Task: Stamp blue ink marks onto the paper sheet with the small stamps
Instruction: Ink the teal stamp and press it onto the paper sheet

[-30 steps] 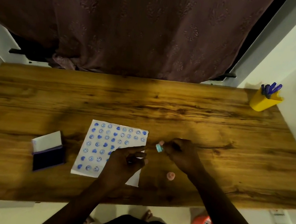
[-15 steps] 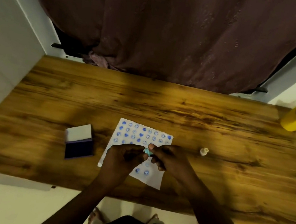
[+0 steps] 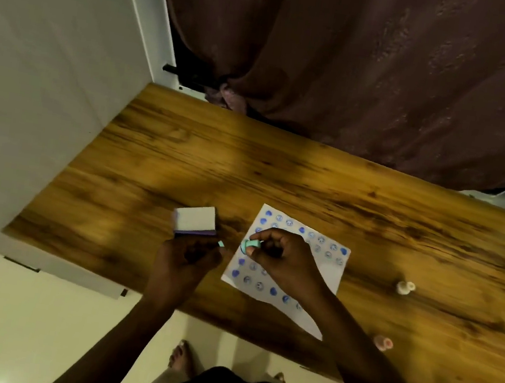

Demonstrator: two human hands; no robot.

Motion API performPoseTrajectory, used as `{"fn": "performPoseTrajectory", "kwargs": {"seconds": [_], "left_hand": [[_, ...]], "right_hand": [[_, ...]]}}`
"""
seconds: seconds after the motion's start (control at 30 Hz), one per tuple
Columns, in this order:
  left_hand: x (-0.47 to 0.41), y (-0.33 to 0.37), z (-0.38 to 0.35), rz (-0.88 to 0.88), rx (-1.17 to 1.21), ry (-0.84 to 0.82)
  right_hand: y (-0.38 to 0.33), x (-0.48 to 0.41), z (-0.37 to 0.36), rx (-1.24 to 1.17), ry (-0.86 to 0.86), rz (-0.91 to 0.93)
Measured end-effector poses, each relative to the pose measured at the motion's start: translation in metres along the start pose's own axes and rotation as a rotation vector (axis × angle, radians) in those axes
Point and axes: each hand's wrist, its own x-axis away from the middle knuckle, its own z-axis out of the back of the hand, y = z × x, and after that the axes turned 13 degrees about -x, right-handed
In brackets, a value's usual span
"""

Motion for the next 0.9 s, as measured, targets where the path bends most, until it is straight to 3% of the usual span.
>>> {"fn": "performPoseTrajectory", "kwargs": {"seconds": [0.27,0.53,0.7,0.9], "left_hand": [[0.004,-0.038,0.066,0.168,0.008,0.169],[0.009,-0.067,0.101,0.200,-0.043,0.222],[0.007,-0.075,0.107,0.222,-0.052,0.204],[0.002,-0.082,0.107,0.225,-0.078,0.188]], "right_hand": [[-0.007,-0.031,-0.088,0.462,-0.155,0.185],[-0.007,-0.049,-0.137,0.855,-0.212,0.288],[-0.004,-0.054,-0.152,0.930,-0.205,0.290],[0.000,-0.056,-0.162,0.846,-0.235,0.184]]}}
